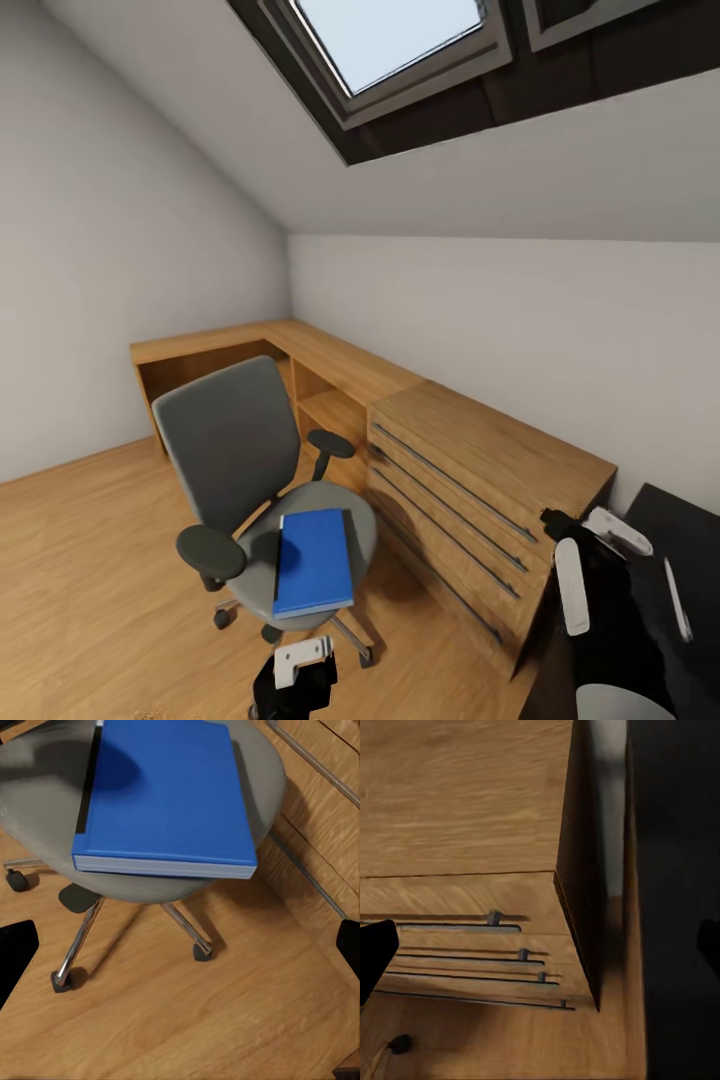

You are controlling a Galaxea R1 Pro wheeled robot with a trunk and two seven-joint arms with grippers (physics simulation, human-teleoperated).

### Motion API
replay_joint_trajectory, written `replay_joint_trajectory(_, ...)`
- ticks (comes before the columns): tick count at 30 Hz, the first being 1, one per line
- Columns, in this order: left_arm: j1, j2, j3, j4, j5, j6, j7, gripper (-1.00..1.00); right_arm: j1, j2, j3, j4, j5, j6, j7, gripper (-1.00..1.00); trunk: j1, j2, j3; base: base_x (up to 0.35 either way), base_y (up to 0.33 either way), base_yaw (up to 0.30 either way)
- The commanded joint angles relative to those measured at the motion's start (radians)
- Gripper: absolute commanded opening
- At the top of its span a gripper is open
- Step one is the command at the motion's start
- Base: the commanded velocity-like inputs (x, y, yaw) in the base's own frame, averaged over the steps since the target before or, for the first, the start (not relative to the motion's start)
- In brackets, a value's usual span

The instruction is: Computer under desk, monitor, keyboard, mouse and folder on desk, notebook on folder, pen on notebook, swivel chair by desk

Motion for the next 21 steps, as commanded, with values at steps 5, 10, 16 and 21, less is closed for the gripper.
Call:
replay_joint_trajectory(5, -0.001, 0.002, -0.001, 0.002, 0.01, -0.001, 0.006, 1.0, 0.0, 0.011, 0.044, 0.046, 0.007, 0.001, -0.007, 1.0, 0.0, -0.001, -0.001, 0.0, 0.0, 0.264)
replay_joint_trajectory(10, -0.001, 0.003, 0.016, 0.007, 0.014, 0.0, 0.007, 1.0, 0.001, 0.013, 0.135, 0.086, 0.01, -0.001, -0.012, 1.0, 0.0, -0.001, -0.001, 0.0, 0.0, 0.277)
replay_joint_trajectory(16, -0.001, 0.001, 0.105, 0.002, 0.017, -0.001, 0.005, 1.0, 0.002, 0.013, 0.205, 0.133, 0.009, -0.028, -0.076, 1.0, 0.0, -0.001, -0.003, 0.0, 0.0, 0.28)
replay_joint_trajectory(21, -0.001, 0.001, 0.125, 0.001, 0.017, -0.002, 0.004, 1.0, 0.001, 0.013, 0.261, 0.157, 0.009, -0.049, -0.104, 1.0, 0.0, -0.001, -0.005, 0.0, 0.0, 0.277)
